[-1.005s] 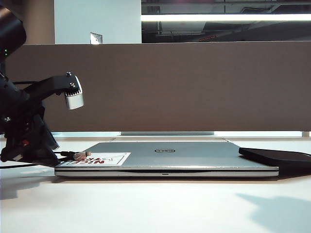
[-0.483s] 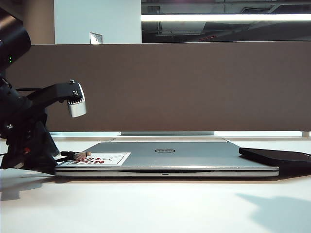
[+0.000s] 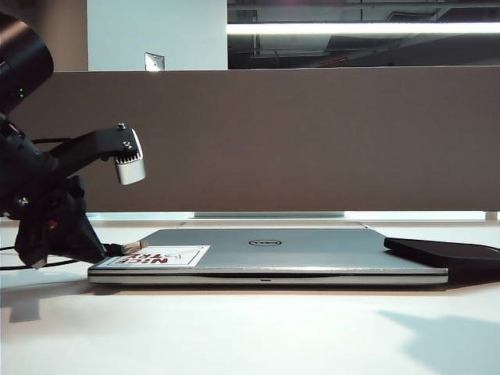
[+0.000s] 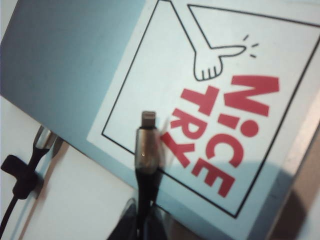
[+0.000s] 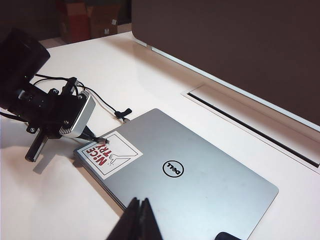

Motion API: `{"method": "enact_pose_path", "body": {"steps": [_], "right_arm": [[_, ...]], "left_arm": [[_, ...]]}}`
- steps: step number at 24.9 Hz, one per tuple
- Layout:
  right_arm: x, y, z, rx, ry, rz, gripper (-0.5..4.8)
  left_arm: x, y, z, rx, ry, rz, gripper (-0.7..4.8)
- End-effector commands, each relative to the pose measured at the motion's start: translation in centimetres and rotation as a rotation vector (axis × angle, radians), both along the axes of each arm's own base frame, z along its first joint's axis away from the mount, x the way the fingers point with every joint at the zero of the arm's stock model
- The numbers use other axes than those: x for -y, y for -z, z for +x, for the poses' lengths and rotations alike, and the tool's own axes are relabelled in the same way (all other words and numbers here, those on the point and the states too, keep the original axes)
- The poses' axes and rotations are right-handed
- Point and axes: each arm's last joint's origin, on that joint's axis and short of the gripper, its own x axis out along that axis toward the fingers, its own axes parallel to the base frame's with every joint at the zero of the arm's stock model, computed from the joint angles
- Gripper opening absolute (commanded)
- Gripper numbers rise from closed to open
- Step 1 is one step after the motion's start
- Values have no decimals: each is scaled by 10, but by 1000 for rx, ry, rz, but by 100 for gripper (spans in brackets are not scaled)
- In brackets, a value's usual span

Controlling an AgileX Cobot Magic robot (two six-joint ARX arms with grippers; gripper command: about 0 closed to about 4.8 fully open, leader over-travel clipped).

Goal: Pick up the charging cable and the phone, plug the charging cable into the charging port on the phone, and finally place them back on the table.

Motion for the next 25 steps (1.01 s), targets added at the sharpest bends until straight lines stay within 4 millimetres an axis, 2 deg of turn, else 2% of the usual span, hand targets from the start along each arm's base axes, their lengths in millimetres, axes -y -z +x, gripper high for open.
{"method": "enact_pose_path", "body": {"steps": [1, 7, 13, 16, 18, 20, 25], "right_arm": [[0, -3, 0, 21, 1, 17, -5], [0, -4, 0, 22, 5, 17, -5], [1, -4, 1, 23, 41, 21, -5], [1, -4, 1, 9, 53, 47, -5], [1, -4, 1, -15, 77, 77, -5], [2, -4, 2, -17, 88, 81, -5], [3, -6, 2, -18, 139, 93, -5]], "left_arm": [[1, -2, 1, 13, 9, -15, -8], [1, -8, 1, 4, -44, -77, -8], [-2, -28, -6, 24, -118, -189, -8], [-3, -40, -11, 10, -196, -304, -8], [-4, -52, -17, -12, -275, -439, -8], [0, -61, -23, -31, -310, -546, -8], [18, -70, -38, -57, -240, -618, -8]]}}
